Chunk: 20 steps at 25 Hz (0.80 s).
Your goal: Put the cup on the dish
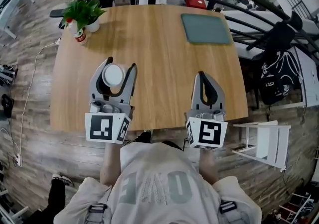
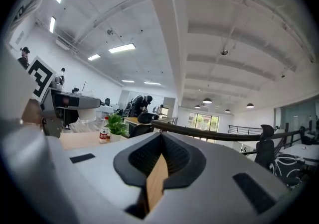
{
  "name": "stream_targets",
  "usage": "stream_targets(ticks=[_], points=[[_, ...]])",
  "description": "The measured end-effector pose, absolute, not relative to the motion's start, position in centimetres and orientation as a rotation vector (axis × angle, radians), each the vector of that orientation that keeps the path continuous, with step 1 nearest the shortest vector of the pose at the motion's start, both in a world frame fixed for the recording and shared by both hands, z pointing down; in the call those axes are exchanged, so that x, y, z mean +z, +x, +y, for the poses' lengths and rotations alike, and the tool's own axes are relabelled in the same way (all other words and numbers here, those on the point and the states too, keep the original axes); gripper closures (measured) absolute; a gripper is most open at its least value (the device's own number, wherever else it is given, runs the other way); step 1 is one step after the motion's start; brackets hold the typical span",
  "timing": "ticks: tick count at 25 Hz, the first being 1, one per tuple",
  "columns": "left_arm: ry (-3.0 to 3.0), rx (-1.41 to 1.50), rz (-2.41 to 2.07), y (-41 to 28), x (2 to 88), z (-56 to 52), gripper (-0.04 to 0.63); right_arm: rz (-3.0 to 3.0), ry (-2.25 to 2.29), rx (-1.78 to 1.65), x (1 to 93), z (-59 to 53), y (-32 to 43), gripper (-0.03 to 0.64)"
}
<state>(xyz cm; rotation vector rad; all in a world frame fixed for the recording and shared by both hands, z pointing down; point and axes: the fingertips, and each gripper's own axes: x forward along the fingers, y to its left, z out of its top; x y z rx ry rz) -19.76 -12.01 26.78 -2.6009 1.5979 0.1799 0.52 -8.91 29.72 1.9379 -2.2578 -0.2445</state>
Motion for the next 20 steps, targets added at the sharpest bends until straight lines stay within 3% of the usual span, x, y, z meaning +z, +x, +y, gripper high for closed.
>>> stream_targets(ticks=[9,20], points=[[-2.678,0.129,1.587,-14.4,27.8,-18.8,0.336,-2.227,1.957,-0.264,30.2,-15.9,5.0,0.597],[-2.728,0.071,1.521,-2.0,26.9,-26.1,0.336,-2.349,1.879,-0.216,31.3,-23.8,12.6,0.597]])
